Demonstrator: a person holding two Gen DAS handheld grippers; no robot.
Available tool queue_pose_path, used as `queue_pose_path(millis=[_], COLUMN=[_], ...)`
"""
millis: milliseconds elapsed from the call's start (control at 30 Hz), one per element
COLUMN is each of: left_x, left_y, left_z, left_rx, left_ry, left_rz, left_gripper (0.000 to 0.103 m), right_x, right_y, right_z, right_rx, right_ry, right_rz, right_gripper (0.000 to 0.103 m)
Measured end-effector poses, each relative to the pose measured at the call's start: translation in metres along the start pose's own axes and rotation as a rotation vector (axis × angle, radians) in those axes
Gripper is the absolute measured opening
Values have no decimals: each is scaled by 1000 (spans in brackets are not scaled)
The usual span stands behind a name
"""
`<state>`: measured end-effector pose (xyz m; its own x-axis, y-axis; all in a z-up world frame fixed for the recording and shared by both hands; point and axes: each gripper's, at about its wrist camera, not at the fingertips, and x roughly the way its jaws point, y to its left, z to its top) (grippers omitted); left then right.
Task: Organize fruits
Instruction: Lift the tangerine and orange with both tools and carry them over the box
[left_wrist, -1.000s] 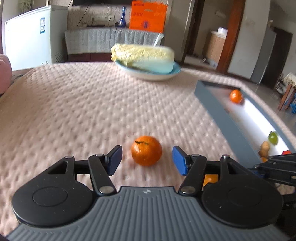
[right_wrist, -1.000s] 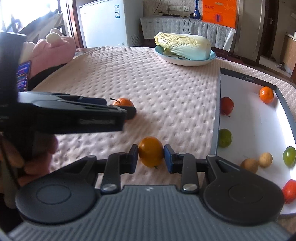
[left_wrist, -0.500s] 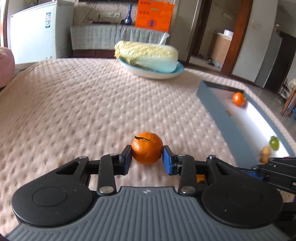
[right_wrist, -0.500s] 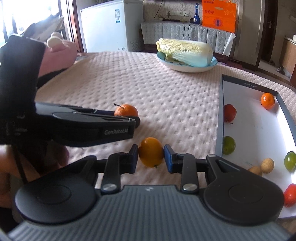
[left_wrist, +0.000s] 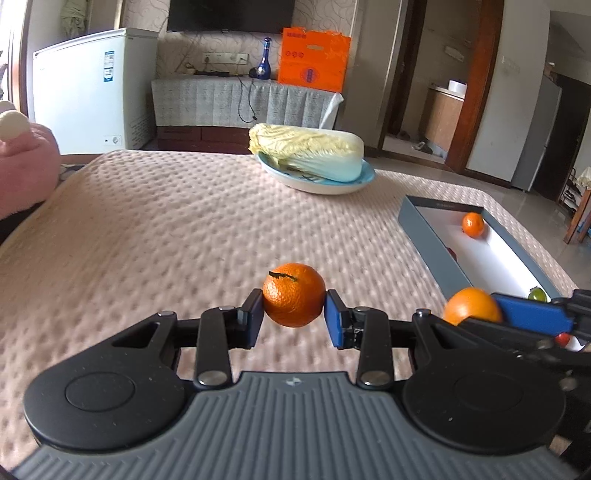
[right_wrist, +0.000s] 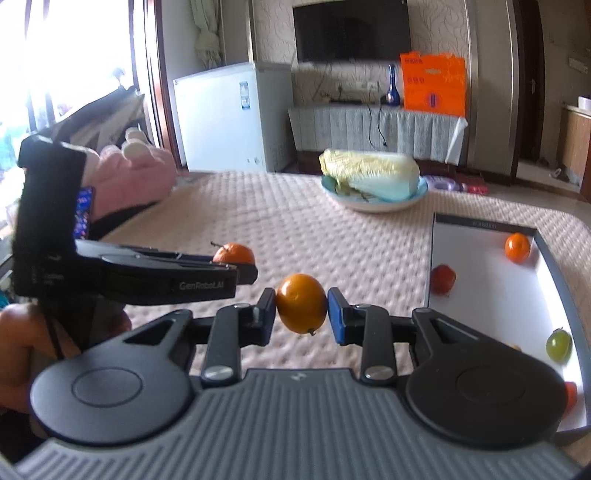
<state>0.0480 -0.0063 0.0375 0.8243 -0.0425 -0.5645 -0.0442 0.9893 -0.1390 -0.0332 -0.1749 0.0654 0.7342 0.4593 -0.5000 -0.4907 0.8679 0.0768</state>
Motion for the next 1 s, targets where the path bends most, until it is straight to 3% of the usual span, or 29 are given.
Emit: queue_pose_path(millis=[300, 1000], left_x=[-4, 5], left_y=[-4, -51], left_z=[0, -1], left_rx=[0, 64], left_ry=[-8, -3], left_rz=[-5, -77], left_gripper=[41, 41], right_x=[-16, -38], right_y=[-3, -30], right_z=[6, -3], right_rx=[11, 32], right_ry=[-55, -58], right_rz=[14, -17], right_gripper=[34, 34])
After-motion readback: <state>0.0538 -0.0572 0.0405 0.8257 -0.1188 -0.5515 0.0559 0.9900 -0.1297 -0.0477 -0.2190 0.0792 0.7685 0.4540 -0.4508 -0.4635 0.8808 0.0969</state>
